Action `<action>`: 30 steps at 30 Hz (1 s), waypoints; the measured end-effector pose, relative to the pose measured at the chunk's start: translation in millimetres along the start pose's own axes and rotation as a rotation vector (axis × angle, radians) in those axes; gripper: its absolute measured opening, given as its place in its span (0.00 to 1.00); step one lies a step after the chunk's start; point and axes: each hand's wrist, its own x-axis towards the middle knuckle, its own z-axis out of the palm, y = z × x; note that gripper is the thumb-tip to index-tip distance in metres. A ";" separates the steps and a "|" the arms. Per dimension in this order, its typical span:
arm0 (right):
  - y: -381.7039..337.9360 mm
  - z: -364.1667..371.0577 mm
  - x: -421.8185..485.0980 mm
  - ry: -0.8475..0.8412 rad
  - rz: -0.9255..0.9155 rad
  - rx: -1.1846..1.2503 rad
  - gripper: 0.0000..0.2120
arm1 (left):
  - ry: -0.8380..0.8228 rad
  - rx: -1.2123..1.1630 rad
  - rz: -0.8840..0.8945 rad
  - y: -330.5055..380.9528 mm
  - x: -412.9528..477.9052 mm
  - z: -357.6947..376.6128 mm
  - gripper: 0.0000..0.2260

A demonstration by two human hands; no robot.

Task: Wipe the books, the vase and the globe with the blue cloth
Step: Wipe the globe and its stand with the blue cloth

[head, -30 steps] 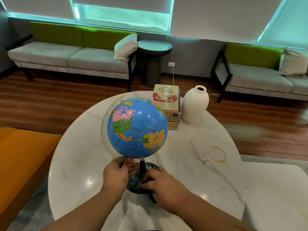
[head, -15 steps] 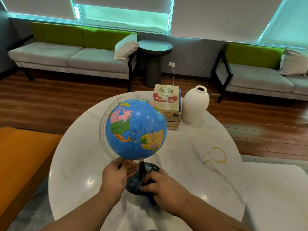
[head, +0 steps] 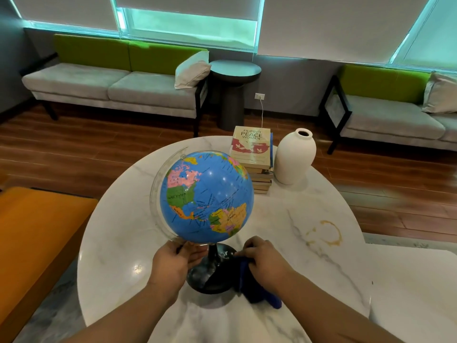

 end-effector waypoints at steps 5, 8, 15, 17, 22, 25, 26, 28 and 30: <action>-7.3 1.0 7.7 -0.027 -0.040 0.060 0.22 | -0.009 -0.006 -0.001 0.8 1.1 -3.6 0.08; -3.0 -2.6 18.8 0.051 0.079 0.134 0.20 | -0.020 -0.015 0.005 0.7 0.4 -4.5 0.08; -8.8 4.4 30.1 -0.148 0.035 0.057 0.20 | -0.019 0.009 0.001 -3.2 1.4 -5.6 0.08; -5.5 0.8 33.5 -0.128 0.083 0.027 0.20 | -0.026 0.021 0.016 -2.8 0.8 -6.5 0.08; -16.9 1.5 32.0 -0.170 0.004 0.043 0.20 | -0.011 0.009 0.015 -2.3 2.8 -8.0 0.08; -14.1 -2.6 32.2 -0.169 0.012 0.040 0.21 | -0.031 0.018 0.018 -4.6 1.6 -8.7 0.09; -13.4 -3.0 33.4 -0.153 0.023 0.014 0.21 | -0.032 0.016 0.020 -4.9 1.4 -8.7 0.09; -18.0 -1.2 33.0 -0.141 0.029 -0.012 0.21 | -0.023 0.006 0.023 -4.6 2.5 -8.7 0.08; -23.9 2.6 29.6 -0.149 -0.014 0.025 0.20 | -0.016 -0.002 0.023 -4.1 3.6 -9.5 0.08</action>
